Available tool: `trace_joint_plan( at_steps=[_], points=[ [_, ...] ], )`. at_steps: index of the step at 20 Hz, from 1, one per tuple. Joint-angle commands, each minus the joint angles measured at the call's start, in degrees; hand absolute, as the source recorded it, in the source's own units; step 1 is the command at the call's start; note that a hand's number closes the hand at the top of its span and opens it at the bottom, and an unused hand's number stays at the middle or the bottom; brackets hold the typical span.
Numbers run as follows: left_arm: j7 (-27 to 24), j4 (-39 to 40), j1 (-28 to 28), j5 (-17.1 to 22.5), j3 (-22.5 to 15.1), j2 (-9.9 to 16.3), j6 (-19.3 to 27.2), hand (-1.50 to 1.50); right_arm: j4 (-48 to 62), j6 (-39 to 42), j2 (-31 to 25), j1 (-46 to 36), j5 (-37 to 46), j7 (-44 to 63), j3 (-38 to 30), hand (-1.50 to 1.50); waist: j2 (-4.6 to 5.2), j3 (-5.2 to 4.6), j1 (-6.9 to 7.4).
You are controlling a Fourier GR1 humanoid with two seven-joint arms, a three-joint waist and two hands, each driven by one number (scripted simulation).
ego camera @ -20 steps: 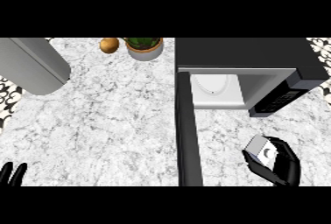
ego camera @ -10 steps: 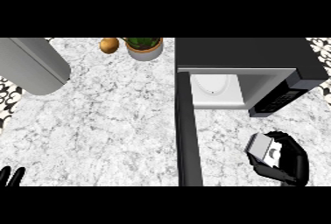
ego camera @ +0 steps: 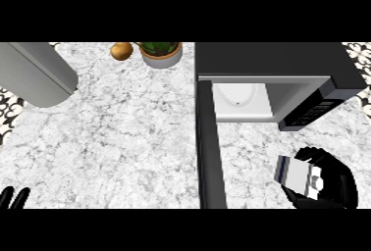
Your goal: Pick up the milk, place it into the microwave and close the microwave
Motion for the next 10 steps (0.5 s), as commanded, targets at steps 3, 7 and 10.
trace_joint_plan(
  at_steps=[3,7,10],
  points=[
    [0.7,-0.2,0.3,2.5,2.2,0.1,-1.0,-1.50,-12.0,-6.8,2.7,1.0,4.1,9.3,3.8,1.50,0.04,0.00,0.14],
    [-1.3,-0.2,1.7,-0.8,-1.4,-0.3,0.2,-1.50,-10.3,-11.3,3.0,-5.0,8.4,12.3,4.1,1.50,0.09,0.03,0.37],
    [2.5,-0.1,-1.6,4.2,5.4,1.7,-0.9,-1.50,-5.3,-9.4,0.0,-10.5,6.6,15.7,0.3,1.50,0.22,0.05,0.46]
  ],
)
